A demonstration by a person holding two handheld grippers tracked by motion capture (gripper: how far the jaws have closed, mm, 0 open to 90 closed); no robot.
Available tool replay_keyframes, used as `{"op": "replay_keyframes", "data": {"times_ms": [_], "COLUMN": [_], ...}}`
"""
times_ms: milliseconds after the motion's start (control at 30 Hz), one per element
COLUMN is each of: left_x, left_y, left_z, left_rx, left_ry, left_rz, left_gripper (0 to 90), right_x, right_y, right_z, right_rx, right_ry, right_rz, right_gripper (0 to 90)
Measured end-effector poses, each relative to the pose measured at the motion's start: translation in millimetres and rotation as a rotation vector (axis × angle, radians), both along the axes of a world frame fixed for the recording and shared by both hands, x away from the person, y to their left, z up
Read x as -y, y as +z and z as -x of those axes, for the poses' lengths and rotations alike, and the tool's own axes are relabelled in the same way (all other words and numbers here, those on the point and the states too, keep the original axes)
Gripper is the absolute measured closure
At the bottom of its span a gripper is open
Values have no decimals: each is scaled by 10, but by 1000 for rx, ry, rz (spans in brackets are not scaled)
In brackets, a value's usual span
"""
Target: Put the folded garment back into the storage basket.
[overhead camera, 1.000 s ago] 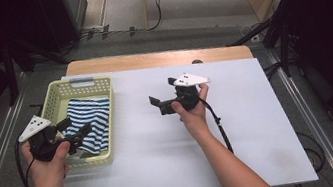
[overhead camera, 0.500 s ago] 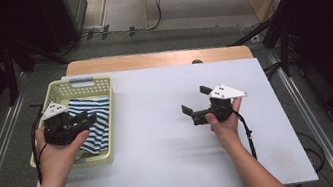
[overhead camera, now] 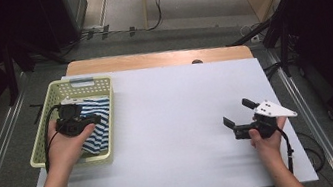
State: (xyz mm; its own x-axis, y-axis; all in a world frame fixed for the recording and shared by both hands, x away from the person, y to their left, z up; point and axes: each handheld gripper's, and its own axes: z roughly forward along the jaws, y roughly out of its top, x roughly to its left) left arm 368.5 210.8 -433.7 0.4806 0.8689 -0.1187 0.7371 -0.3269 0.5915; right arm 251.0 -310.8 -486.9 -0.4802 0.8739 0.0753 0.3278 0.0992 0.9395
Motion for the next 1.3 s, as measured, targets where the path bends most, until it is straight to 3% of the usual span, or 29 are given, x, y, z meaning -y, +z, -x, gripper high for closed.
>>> {"op": "replay_keyframes", "data": {"times_ms": [200, 333, 633, 733, 867, 967, 1067, 1100, 1133, 1167, 1300], "left_x": [110, 144, 207, 205, 225, 208, 157, 157, 146, 157, 226], "left_y": [-150, -216, -316, -320, -319, -291, -204, -204, -167, -166, -248], "left_z": [-141, -182, -217, -226, -220, -219, -218, -218, -222, -225, -258], "left_rx": [-127, -154, -218, -220, -205, -203, -195, -195, -208, -216, -260], "left_ry": [-9, -1, -23, -15, -19, -18, -12, -12, -26, -34, -61], "left_rz": [-100, -152, -212, -216, -246, -222, -145, -145, -91, -77, -101], "left_gripper": [799, 800, 787, 796, 881, 896, 896, 896, 896, 896, 895], "right_x": [250, 358, 555, 605, 653, 660, 656, 654, 653, 653, 657], "right_y": [-56, -54, -85, -111, -139, -147, -153, -154, -156, -158, -170], "right_z": [205, 310, 495, 524, 539, 529, 521, 519, 518, 517, 511], "right_rx": [-12, -12, -17, -25, -31, -28, -32, -34, -34, -36, -37], "right_ry": [-41, -61, -105, -123, -138, -140, -138, -138, -138, -137, -142], "right_rz": [12, 14, 20, 28, 22, 24, 21, 21, 22, 23, 23], "right_gripper": [0, 0, 0, 0, 0, 0, 0, 0, 0, 0, 0]}}
